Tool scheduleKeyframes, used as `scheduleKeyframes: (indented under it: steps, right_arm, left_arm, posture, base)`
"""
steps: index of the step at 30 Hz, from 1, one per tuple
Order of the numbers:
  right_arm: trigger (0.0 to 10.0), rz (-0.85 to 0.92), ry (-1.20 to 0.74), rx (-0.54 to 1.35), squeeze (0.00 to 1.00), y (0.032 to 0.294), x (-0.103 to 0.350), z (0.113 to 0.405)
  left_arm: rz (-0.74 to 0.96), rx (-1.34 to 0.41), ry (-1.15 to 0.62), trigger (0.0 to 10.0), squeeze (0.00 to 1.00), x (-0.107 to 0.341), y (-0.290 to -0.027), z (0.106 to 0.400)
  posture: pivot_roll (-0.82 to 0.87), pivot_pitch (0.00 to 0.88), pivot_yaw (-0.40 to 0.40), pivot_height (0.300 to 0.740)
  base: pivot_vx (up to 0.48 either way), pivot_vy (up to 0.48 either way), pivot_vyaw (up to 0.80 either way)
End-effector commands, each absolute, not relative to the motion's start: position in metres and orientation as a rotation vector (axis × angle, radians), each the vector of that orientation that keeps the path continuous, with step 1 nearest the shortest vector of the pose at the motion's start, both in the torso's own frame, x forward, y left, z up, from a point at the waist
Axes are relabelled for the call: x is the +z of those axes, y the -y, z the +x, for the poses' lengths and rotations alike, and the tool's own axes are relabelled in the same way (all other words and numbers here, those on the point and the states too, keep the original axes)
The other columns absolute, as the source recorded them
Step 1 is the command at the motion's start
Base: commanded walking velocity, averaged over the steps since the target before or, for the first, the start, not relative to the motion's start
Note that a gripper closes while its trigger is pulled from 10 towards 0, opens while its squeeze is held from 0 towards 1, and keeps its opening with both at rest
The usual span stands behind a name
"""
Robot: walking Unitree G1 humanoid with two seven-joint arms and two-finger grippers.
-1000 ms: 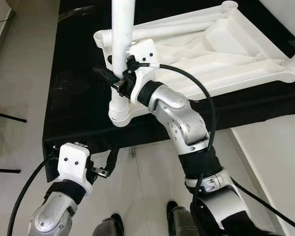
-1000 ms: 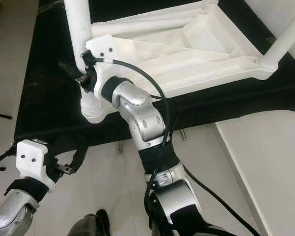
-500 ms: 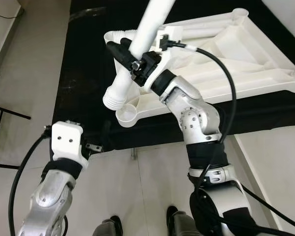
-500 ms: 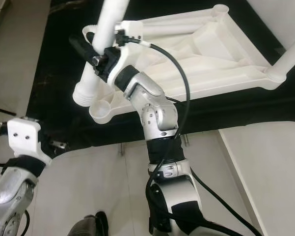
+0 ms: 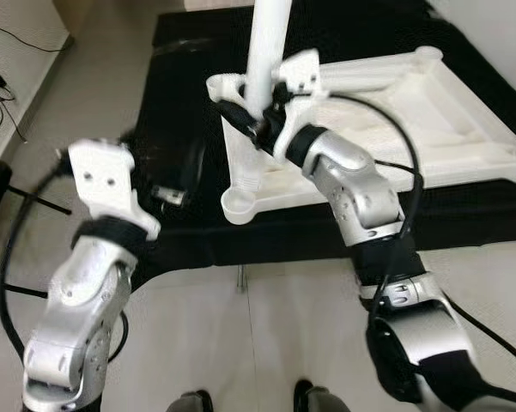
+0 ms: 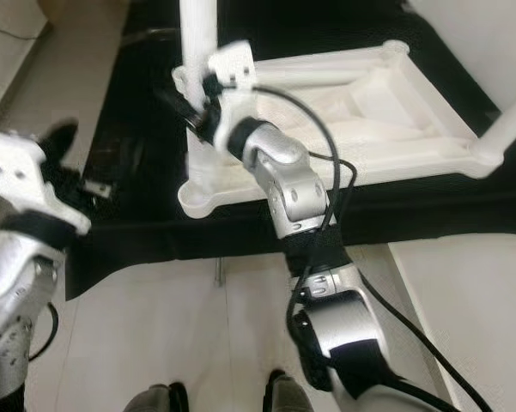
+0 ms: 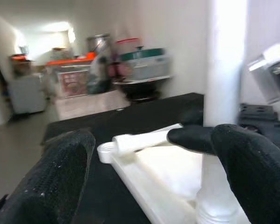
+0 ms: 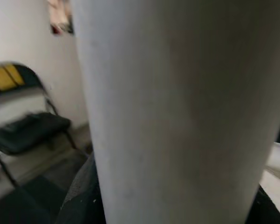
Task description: Building children table
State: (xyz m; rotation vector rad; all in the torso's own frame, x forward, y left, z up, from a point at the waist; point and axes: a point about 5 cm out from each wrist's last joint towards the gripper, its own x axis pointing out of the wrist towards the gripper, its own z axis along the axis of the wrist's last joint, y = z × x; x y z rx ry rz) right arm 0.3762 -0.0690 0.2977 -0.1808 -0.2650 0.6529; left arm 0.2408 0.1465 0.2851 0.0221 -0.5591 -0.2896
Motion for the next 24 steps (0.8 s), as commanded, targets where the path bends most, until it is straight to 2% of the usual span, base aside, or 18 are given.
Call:
scheduleKeyframes:
  steps: [1, 5, 14, 15, 17, 18, 20, 24]
  right_arm:
    - [10.0, -0.230, 0.295, 0.653, 0.00, 0.064, 0.301, 0.375]
    - [10.0, -0.304, 0.262, 0.633, 0.00, 0.067, 0.295, 0.378]
    - [10.0, -0.355, 0.264, 0.695, 0.00, 0.060, 0.290, 0.373]
    - [10.0, -0.377, 0.272, 0.778, 0.00, 0.051, 0.286, 0.365]
    - [10.0, -0.377, 0.272, 0.778, 0.00, 0.051, 0.286, 0.365]
    - [10.0, -0.400, 0.274, 0.956, 0.00, 0.030, 0.274, 0.345]
    - [10.0, -0.404, 0.272, 1.024, 0.00, 0.022, 0.269, 0.337]
    - [10.0, -0.404, 0.270, 1.038, 0.00, 0.020, 0.268, 0.336]
  left_arm:
    - [0.015, -0.315, 0.538, 10.0, 0.00, 0.283, -0.144, 0.241]
    - [-0.015, -0.385, 0.570, 10.0, 0.00, 0.293, -0.133, 0.241]
    - [-0.019, -0.380, 0.596, 10.0, 0.00, 0.299, -0.133, 0.242]
    - [-0.022, -0.372, 0.612, 10.0, 0.00, 0.303, -0.134, 0.243]
    - [-0.022, -0.372, 0.612, 10.0, 0.00, 0.303, -0.134, 0.243]
    - [-0.021, -0.359, 0.668, 10.0, 0.00, 0.317, -0.135, 0.249]
    - [-0.022, -0.358, 0.698, 10.0, 0.00, 0.325, -0.135, 0.251]
    - [-0.022, -0.359, 0.706, 10.0, 0.00, 0.327, -0.135, 0.252]
  posture:
    - [-0.01, 0.143, 0.016, 0.740]
    - [-0.02, 0.131, 0.012, 0.740]
    - [-0.02, 0.122, 0.009, 0.740]
    - [-0.03, 0.114, 0.008, 0.740]
    - [-0.03, 0.114, 0.008, 0.740]
    - [-0.04, 0.103, 0.008, 0.740]
    - [-0.04, 0.100, 0.009, 0.740]
    - [-0.04, 0.099, 0.009, 0.740]
  base:
    - [0.000, 0.000, 0.00]
    - [0.000, 0.000, 0.00]
    - [0.000, 0.000, 0.00]
    - [0.000, 0.000, 0.00]
    - [0.000, 0.000, 0.00]
    - [0.000, 0.000, 0.00]
    - [0.000, 0.000, 0.00]
    - [0.000, 0.000, 0.00]
